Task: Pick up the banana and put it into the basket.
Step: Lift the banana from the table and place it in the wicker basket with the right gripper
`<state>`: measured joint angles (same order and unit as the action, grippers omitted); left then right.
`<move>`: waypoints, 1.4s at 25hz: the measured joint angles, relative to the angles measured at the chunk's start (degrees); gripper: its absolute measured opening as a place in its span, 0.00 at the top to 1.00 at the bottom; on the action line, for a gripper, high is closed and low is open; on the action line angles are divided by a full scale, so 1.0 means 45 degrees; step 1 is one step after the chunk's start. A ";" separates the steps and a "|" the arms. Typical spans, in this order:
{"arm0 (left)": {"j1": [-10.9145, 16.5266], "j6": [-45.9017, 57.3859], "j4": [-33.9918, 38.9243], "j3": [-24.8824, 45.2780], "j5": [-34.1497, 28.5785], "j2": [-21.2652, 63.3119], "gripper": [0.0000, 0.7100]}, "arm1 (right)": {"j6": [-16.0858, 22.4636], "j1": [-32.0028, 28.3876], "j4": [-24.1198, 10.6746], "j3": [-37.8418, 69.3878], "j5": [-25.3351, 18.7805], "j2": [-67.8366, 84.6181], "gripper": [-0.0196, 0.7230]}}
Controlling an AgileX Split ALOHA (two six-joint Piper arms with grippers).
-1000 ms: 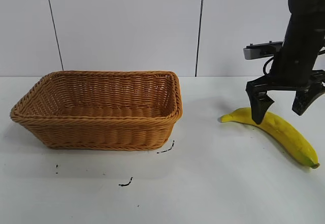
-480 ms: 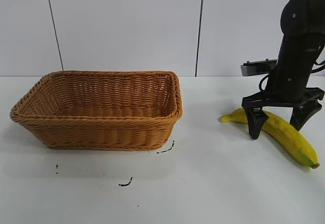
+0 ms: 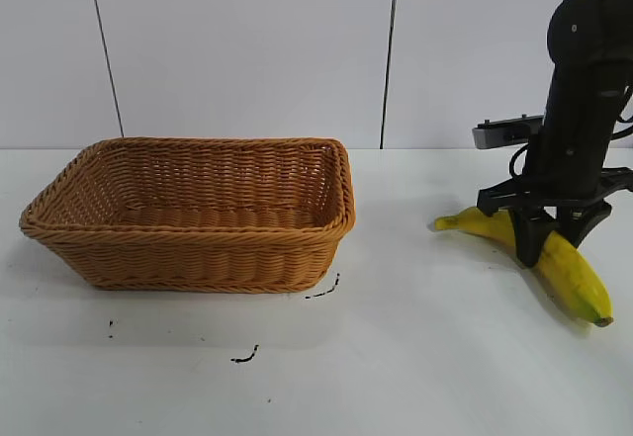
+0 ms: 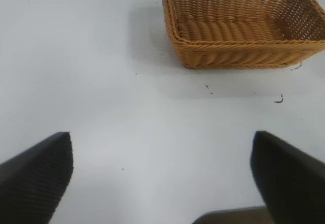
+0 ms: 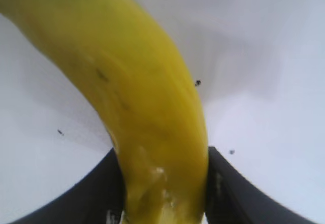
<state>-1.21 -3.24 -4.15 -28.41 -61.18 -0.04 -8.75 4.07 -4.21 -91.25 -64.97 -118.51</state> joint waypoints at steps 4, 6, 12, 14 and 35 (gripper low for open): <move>0.0000 0.0000 0.0000 0.0000 0.0000 0.0000 0.03 | -0.0017 0.0000 0.0183 -0.1093 -0.0841 0.0524 0.57; 0.0000 0.0000 0.0000 0.0000 0.0000 0.0000 0.03 | -0.0017 0.0014 0.0332 -0.1454 -0.0976 0.0689 0.57; 0.0000 0.0000 0.0000 0.0000 0.0000 0.0000 0.03 | -0.0071 0.0761 0.0360 -0.2634 -0.1053 0.0727 0.57; 0.0000 0.0000 0.0000 0.0000 0.0000 0.0000 0.03 | -0.0287 0.1208 0.0348 -0.3156 -0.1053 0.0727 0.57; 0.0000 0.0000 0.0000 0.0000 0.0000 0.0000 0.03 | -0.2602 0.6997 0.0427 -0.8284 0.1284 -0.2939 0.57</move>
<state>-1.21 -3.24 -4.15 -28.41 -61.18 -0.04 -20.45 35.56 -2.29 -128.53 -59.19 -131.74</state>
